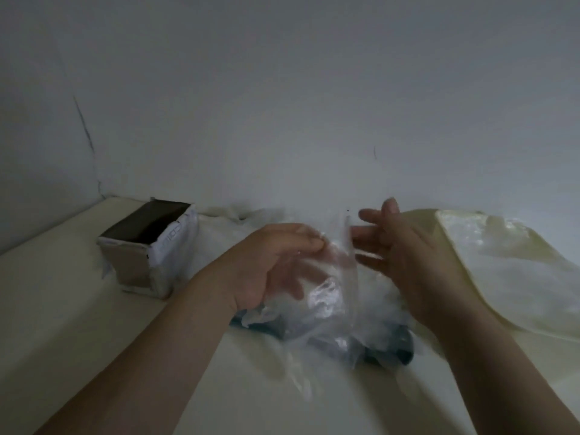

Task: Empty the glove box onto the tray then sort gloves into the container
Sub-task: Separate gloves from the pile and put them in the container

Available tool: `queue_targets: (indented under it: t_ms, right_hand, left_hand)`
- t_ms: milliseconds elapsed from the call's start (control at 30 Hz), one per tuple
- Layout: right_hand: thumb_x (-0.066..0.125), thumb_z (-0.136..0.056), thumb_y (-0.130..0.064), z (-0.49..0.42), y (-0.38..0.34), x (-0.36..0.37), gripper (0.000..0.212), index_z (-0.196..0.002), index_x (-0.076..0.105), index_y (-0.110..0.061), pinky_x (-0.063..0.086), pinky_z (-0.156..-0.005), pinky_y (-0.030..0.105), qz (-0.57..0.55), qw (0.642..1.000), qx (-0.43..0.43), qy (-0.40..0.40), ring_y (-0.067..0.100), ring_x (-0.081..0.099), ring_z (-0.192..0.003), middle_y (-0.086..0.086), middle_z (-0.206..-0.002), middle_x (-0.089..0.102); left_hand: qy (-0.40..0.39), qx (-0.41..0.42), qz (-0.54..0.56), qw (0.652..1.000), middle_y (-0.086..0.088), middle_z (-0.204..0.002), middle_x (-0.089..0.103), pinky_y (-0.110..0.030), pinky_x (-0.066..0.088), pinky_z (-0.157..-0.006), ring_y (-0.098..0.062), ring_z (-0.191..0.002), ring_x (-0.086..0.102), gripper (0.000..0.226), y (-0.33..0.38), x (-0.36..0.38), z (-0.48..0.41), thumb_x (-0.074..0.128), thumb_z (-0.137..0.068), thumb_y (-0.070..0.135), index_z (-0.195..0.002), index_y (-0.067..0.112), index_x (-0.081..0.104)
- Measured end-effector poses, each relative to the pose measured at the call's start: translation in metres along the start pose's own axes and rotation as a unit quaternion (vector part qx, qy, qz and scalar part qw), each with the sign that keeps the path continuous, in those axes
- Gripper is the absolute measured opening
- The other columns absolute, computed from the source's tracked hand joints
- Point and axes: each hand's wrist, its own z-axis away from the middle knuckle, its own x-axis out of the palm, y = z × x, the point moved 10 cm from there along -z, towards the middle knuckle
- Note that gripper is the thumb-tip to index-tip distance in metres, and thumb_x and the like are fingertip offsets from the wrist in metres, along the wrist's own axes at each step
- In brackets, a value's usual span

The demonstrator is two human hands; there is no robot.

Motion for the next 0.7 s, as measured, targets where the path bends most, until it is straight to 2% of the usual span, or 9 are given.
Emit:
queue_targets:
  t_ms: [67, 100, 167, 233, 367, 467, 533, 600, 700]
  right_hand:
    - [0.060, -0.088, -0.067, 0.010, 0.004, 0.029, 0.069, -0.130, 0.067, -0.013, 0.053, -0.095, 0.046, -0.035, 0.989, 0.047, -0.134, 0.031, 0.071, -0.111, 0.019, -0.119, 0.073]
    - [0.067, -0.089, -0.057, 0.011, 0.006, 0.034, 0.061, -0.126, 0.070, -0.008, 0.053, -0.091, 0.047, -0.042, 0.987, 0.045, -0.151, 0.034, 0.070, -0.107, 0.026, -0.118, 0.071]
    - [0.074, -0.088, -0.036, 0.007, 0.015, 0.029, 0.047, -0.115, 0.072, 0.002, 0.056, -0.075, 0.041, -0.051, 0.991, 0.056, -0.110, 0.033, 0.068, -0.085, 0.028, -0.103, 0.070]
    - [0.082, -0.084, -0.035, 0.005, 0.027, 0.024, 0.051, -0.107, 0.068, 0.009, 0.047, -0.062, 0.040, -0.051, 0.992, 0.080, -0.078, 0.030, 0.054, -0.068, 0.023, -0.088, 0.060]
    - [0.076, -0.092, -0.022, 0.002, 0.022, 0.003, 0.023, -0.078, 0.072, -0.003, 0.047, -0.057, 0.027, -0.011, 0.997, 0.070, -0.006, 0.020, 0.056, -0.055, 0.012, -0.067, 0.062]
    - [0.078, -0.090, -0.021, 0.006, -0.001, -0.001, 0.017, -0.078, 0.076, -0.009, 0.044, -0.057, 0.026, 0.142, 0.989, 0.006, -0.044, 0.016, 0.055, -0.060, 0.007, -0.065, 0.062]
    - [0.078, -0.090, -0.016, 0.014, -0.009, 0.012, 0.020, -0.070, 0.076, -0.019, 0.043, -0.054, 0.021, 0.204, 0.969, -0.018, -0.136, 0.008, 0.052, -0.054, -0.003, -0.059, 0.059]
    - [0.078, -0.090, -0.015, 0.023, -0.007, 0.027, 0.021, -0.071, 0.076, -0.023, 0.045, -0.055, 0.018, 0.246, 0.943, -0.010, -0.224, 0.007, 0.056, -0.054, -0.001, -0.059, 0.064]
    - [0.079, -0.091, -0.020, 0.037, 0.005, 0.045, 0.008, -0.084, 0.078, -0.017, 0.049, -0.061, 0.021, 0.295, 0.901, 0.021, -0.318, 0.007, 0.062, -0.059, 0.003, -0.070, 0.072]
  left_hand:
    - [0.011, 0.030, -0.054, 0.998, -0.014, -0.096, 0.077, -0.025, 0.048, -0.045, -0.020, -0.070, 0.071, 0.009, 0.006, 0.008, 0.001, 0.068, -0.096, 0.011, -0.096, 0.011, 0.077]
    - [0.018, 0.040, -0.071, 0.997, -0.012, -0.090, 0.076, -0.025, 0.048, -0.045, -0.020, -0.068, 0.071, 0.010, 0.008, 0.010, 0.002, 0.067, -0.098, 0.012, -0.100, 0.009, 0.077]
    - [0.030, 0.056, -0.119, 0.991, -0.015, -0.086, 0.076, -0.025, 0.047, -0.045, -0.022, -0.060, 0.068, 0.011, 0.009, 0.011, 0.001, 0.068, -0.099, 0.014, -0.103, 0.008, 0.076]
    - [0.071, 0.069, -0.181, 0.979, -0.015, -0.079, 0.076, -0.024, 0.043, -0.042, -0.020, -0.050, 0.060, 0.011, 0.010, 0.003, -0.002, 0.069, -0.099, 0.019, -0.100, 0.011, 0.076]
    - [0.226, 0.127, -0.200, 0.945, -0.003, -0.062, 0.069, -0.023, 0.037, -0.040, -0.012, -0.041, 0.047, 0.012, 0.019, -0.031, -0.002, 0.074, -0.096, 0.027, -0.088, 0.018, 0.076]
    - [0.316, 0.210, -0.266, 0.886, 0.002, -0.063, 0.068, -0.026, 0.048, -0.048, -0.011, -0.051, 0.059, 0.010, 0.034, -0.054, 0.005, 0.075, -0.095, 0.029, -0.087, 0.023, 0.074]
    - [0.281, 0.251, -0.385, 0.843, 0.009, -0.073, 0.071, -0.025, 0.054, -0.062, -0.006, -0.064, 0.066, 0.006, 0.035, -0.044, -0.001, 0.073, -0.095, 0.031, -0.092, 0.027, 0.072]
    - [0.185, 0.245, -0.511, 0.803, 0.011, -0.105, 0.074, -0.027, 0.057, -0.088, -0.001, -0.094, 0.069, 0.027, 0.016, -0.017, -0.014, 0.067, -0.091, 0.046, -0.109, 0.027, 0.075]
    - [0.068, 0.141, -0.643, 0.749, 0.003, -0.156, 0.050, -0.033, 0.030, -0.123, -0.018, -0.151, 0.037, 0.054, -0.029, -0.002, -0.034, 0.065, -0.091, 0.053, -0.140, 0.029, 0.063]
